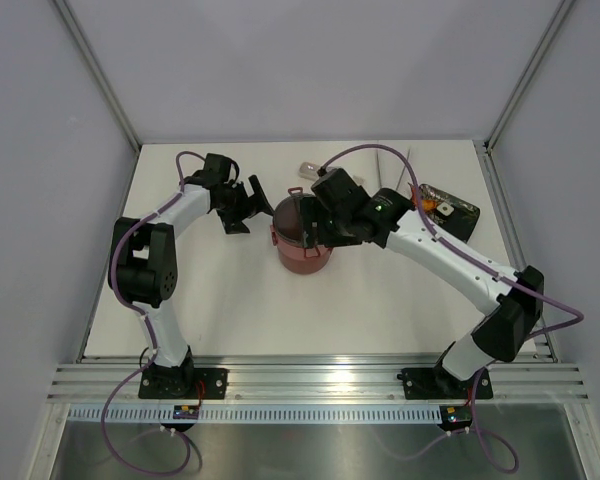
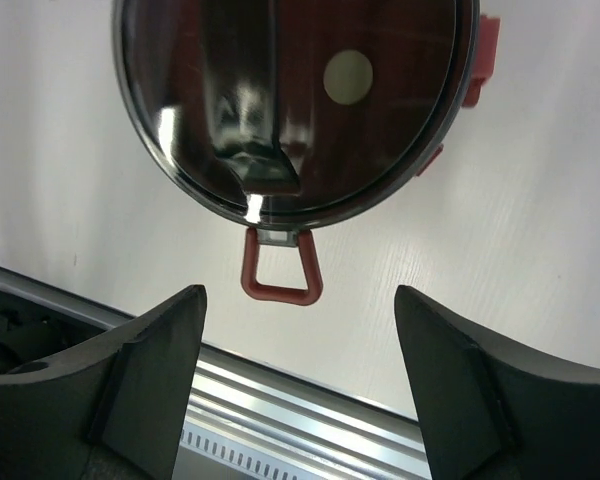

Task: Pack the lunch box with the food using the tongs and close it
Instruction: Close the box lid on the packing box.

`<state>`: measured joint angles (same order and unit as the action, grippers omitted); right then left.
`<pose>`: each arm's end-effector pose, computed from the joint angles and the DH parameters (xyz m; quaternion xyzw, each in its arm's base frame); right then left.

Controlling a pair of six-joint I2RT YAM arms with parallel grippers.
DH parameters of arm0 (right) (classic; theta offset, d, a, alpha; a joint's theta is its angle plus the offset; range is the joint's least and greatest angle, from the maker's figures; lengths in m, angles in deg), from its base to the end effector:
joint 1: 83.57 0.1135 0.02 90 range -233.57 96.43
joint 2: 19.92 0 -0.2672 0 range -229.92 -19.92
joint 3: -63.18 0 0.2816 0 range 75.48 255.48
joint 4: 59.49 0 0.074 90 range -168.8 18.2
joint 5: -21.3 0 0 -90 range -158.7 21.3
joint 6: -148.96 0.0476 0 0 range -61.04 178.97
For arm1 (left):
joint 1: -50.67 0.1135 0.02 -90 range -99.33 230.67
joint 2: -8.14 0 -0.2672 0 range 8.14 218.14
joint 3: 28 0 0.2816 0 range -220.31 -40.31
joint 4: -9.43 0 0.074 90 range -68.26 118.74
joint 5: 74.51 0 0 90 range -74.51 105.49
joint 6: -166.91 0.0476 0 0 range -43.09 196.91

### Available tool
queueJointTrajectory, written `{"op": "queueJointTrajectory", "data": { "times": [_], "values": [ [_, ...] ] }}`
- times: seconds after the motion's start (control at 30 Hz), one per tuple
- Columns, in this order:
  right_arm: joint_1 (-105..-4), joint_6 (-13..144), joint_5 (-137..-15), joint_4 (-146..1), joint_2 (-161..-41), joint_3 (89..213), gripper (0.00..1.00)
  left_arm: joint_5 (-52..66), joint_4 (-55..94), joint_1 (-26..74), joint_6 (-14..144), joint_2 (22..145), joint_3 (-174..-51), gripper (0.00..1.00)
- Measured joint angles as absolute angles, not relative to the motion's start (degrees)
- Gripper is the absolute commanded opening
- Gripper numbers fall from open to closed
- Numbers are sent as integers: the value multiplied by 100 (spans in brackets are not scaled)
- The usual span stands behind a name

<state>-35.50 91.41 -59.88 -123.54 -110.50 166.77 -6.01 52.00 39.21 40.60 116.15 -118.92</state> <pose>0.2548 0.2728 0.3500 -0.1023 0.9347 0.1596 0.3006 0.4195 -0.1028 0.1828 -0.1564 0.9365 -0.2687 0.1622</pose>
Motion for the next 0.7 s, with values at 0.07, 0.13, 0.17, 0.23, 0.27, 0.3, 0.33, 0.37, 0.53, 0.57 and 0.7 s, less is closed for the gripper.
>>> {"op": "queueJointTrajectory", "data": {
  "times": [0.07, 0.13, 0.17, 0.23, 0.27, 0.3, 0.33, 0.37, 0.53, 0.57, 0.7],
  "values": [
    [-3545, 9240, -6063, -12352, -11059, 16476, 83, -601, 5200, 3921, 4053, 11615, -11892, 99],
    [-3521, 9294, -6095, -12359, -11136, 16399, 83, -601, 5200, 3921, 4040, 11615, -11892, 99],
    [-3499, 9312, -6117, -12352, -11193, 16399, 83, -601, 5197, 3921, 4040, 11615, -11892, 99],
    [-3427, 9331, -6152, -12328, -11326, 16417, 83, -601, 5197, 3921, 4040, 11615, -11892, 99],
    [-3381, 9331, -6189, -12321, -11411, 16456, 83, -601, 5197, 3921, 4038, 11615, -11892, 99],
    [-3325, 9329, -6220, -12310, -11512, 16517, 83, -601, 5197, 3921, 4038, 11615, -11892, 99],
    [-3259, 9329, -6240, -12310, -11619, 16611, 83, -601, 5197, 3921, 4038, 11615, -11892, 99],
    [-3182, 9323, -6264, -12284, -11728, 16727, 83, -601, 5195, 3921, 4038, 11615, -11892, 99],
    [-2872, 9266, -6633, -12035, -12019, 17175, 82, -601, 5160, 3921, 4033, 11615, -11843, 99],
    [-2842, 9250, -6688, -11954, -12030, 17215, 82, -599, 5156, 3921, 4031, 11615, -11826, 99],
    [-2822, 9189, -6775, -11777, -12030, 17256, 83, -599, 5162, 3919, 4031, 11615, -11776, 99]
  ]
}}
